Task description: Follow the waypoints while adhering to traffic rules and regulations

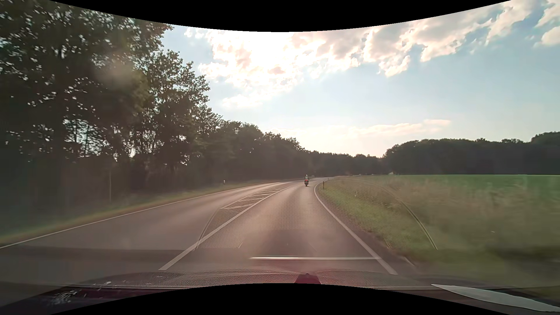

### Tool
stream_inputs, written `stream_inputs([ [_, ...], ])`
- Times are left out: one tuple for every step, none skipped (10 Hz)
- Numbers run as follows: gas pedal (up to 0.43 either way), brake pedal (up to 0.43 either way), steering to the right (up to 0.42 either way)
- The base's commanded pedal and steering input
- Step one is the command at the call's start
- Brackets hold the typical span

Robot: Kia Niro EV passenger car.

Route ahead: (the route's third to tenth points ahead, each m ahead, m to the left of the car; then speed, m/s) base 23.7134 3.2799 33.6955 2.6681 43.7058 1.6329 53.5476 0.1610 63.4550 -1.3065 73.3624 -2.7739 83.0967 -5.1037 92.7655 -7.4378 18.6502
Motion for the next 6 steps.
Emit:
stream_inputs([
  [0.197,0.000,0.015],
  [0.197,0.000,0.015],
  [0.197,0.000,0.015],
  [0.197,0.000,0.015],
  [0.197,0.000,0.015],
  [0.197,0.000,0.015],
])
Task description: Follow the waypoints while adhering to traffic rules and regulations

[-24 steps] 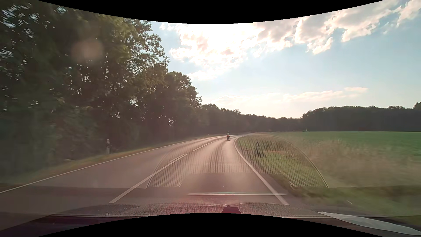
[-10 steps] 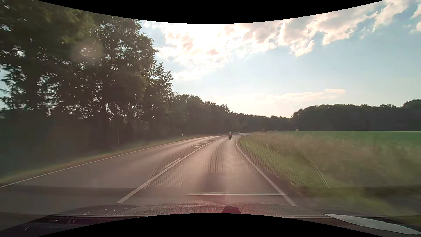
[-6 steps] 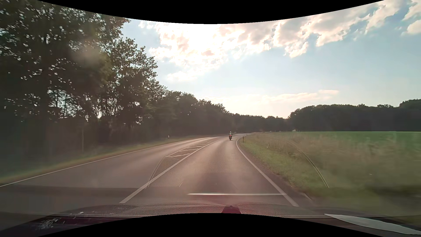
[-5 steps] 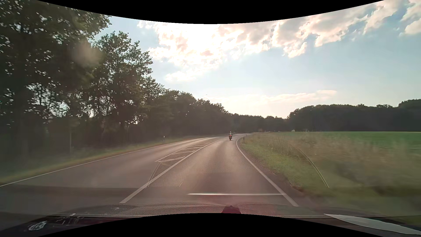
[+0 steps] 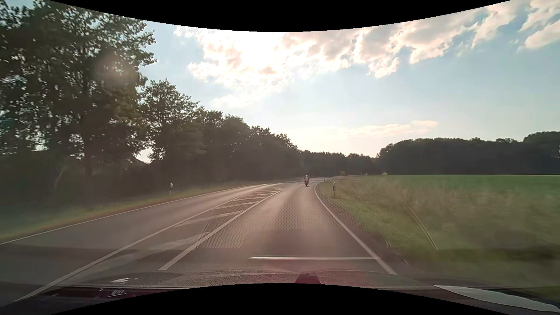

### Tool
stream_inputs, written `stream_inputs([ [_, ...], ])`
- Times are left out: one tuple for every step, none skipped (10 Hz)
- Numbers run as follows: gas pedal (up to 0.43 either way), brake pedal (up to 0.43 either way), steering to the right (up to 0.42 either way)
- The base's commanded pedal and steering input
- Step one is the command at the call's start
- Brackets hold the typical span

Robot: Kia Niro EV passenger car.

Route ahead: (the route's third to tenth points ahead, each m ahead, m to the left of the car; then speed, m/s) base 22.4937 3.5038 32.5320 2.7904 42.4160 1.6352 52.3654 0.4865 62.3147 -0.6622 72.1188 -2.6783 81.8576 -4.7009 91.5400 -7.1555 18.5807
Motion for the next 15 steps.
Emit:
stream_inputs([
  [0.197,0.000,0.015],
  [0.197,0.000,0.015],
  [0.197,0.000,0.015],
  [0.197,0.000,0.015],
  [0.197,0.000,0.015],
  [0.197,0.000,0.015],
  [0.197,0.000,0.015],
  [0.197,0.000,0.015],
  [0.197,0.000,0.015],
  [0.197,0.000,0.015],
  [0.197,0.000,0.015],
  [0.197,0.000,0.015],
  [0.197,0.000,0.015],
  [0.197,0.000,0.015],
  [0.197,0.000,0.015],
])
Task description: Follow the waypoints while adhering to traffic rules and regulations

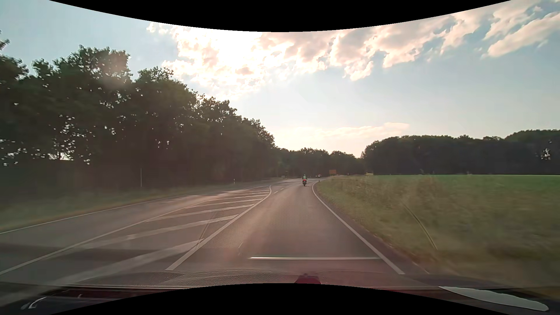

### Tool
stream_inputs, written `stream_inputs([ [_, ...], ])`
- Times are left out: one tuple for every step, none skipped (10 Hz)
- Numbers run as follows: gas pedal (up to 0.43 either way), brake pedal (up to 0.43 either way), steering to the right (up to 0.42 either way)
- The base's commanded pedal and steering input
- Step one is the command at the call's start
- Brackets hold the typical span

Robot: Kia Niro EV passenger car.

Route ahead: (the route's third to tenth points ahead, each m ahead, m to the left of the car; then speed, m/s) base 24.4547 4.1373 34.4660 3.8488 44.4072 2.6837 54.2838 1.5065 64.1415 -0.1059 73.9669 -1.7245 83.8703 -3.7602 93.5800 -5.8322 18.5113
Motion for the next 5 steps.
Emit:
stream_inputs([
  [0.197,0.000,0.015],
  [0.197,0.000,0.014],
  [0.197,0.000,0.013],
  [0.197,0.000,0.013],
  [0.197,0.000,0.013],
])
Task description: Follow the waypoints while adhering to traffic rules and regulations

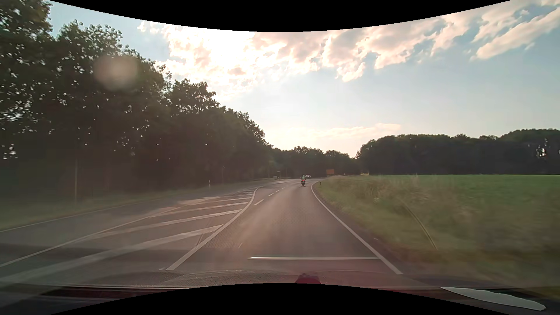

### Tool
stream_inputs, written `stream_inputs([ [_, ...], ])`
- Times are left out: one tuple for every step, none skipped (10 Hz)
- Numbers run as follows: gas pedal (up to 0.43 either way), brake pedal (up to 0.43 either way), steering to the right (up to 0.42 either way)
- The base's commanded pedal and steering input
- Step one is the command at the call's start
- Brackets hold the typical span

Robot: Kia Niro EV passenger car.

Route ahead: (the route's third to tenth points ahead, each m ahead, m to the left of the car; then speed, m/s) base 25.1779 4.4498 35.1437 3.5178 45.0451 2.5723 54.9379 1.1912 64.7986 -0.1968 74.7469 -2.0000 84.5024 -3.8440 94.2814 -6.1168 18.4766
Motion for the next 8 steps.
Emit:
stream_inputs([
  [0.197,0.000,0.013],
  [0.197,0.000,0.013],
  [0.197,0.000,0.013],
  [0.197,0.000,0.012],
  [0.197,0.000,0.013],
  [0.197,0.000,0.012],
  [0.197,0.000,0.012],
  [0.197,0.000,0.012],
])
